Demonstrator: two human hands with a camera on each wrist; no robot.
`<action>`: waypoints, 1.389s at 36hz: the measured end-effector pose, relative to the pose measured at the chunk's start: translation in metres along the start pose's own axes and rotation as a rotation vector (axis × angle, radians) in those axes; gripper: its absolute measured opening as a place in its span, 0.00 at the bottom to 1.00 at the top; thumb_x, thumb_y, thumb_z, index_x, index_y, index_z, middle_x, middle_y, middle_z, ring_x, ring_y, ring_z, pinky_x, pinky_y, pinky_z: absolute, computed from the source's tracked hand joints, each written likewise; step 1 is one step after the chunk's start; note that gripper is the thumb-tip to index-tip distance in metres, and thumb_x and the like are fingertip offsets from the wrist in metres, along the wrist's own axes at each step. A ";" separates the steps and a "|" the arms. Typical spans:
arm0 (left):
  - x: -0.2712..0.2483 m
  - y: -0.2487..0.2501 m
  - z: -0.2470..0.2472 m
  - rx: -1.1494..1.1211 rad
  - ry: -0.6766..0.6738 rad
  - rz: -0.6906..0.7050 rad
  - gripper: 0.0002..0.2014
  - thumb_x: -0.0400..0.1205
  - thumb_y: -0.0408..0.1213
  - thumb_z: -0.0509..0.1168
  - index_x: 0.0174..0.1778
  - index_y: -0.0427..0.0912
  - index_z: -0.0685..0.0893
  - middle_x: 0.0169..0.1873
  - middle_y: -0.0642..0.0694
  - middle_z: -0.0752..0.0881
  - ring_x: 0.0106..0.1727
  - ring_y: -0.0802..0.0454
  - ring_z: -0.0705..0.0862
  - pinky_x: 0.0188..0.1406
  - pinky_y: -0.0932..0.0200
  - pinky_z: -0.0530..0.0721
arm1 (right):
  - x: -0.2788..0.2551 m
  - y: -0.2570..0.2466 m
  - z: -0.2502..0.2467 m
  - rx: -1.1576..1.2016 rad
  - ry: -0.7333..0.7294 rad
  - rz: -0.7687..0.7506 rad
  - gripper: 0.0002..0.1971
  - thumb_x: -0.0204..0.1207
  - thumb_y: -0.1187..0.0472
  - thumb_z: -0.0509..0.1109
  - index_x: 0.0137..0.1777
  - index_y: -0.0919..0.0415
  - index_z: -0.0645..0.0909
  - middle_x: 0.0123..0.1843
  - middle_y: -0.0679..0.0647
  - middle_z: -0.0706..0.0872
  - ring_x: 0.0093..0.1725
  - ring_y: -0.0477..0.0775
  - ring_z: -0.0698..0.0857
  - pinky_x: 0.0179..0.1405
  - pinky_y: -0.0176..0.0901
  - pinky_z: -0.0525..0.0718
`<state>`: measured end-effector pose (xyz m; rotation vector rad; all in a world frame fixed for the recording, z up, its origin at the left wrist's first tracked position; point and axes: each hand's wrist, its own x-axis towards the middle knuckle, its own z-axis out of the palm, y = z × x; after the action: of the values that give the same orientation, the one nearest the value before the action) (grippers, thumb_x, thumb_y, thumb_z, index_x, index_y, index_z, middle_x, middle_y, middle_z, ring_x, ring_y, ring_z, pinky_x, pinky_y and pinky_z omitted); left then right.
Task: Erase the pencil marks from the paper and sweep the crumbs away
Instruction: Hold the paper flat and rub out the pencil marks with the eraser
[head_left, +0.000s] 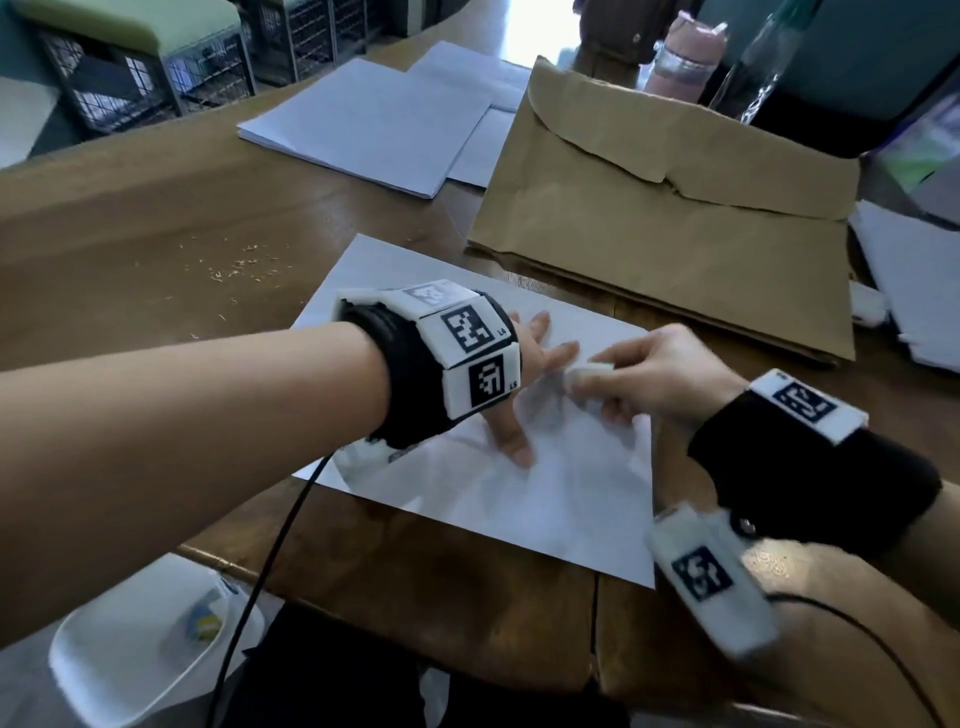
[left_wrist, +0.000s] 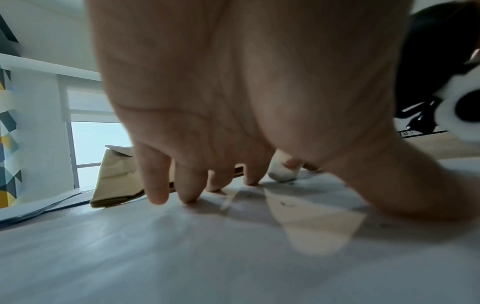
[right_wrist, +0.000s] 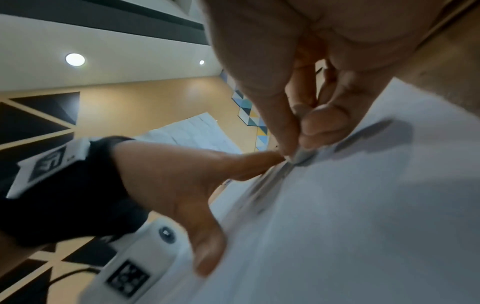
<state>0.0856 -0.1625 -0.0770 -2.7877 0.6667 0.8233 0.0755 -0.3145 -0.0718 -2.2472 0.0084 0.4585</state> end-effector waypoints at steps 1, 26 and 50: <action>0.000 0.000 0.001 -0.008 0.007 0.001 0.62 0.66 0.65 0.71 0.80 0.54 0.30 0.82 0.39 0.33 0.83 0.36 0.43 0.80 0.39 0.51 | 0.003 0.000 -0.001 0.024 0.034 -0.004 0.07 0.64 0.62 0.79 0.30 0.65 0.88 0.26 0.59 0.84 0.25 0.52 0.78 0.30 0.43 0.79; 0.001 -0.001 0.000 -0.053 0.001 -0.003 0.64 0.65 0.62 0.73 0.81 0.53 0.30 0.82 0.42 0.33 0.83 0.37 0.40 0.80 0.37 0.48 | 0.002 -0.003 -0.001 0.008 -0.052 0.016 0.06 0.67 0.60 0.79 0.33 0.62 0.89 0.22 0.52 0.83 0.22 0.47 0.78 0.26 0.36 0.80; 0.004 -0.005 0.005 -0.103 0.015 -0.028 0.67 0.62 0.66 0.73 0.80 0.51 0.29 0.82 0.49 0.31 0.84 0.44 0.38 0.80 0.38 0.45 | -0.008 0.002 0.000 -0.067 -0.234 0.010 0.03 0.66 0.60 0.79 0.38 0.58 0.89 0.23 0.52 0.84 0.23 0.46 0.80 0.26 0.33 0.80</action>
<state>0.0884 -0.1585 -0.0828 -2.8898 0.6030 0.8559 0.0677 -0.3171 -0.0703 -2.2467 -0.1187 0.7344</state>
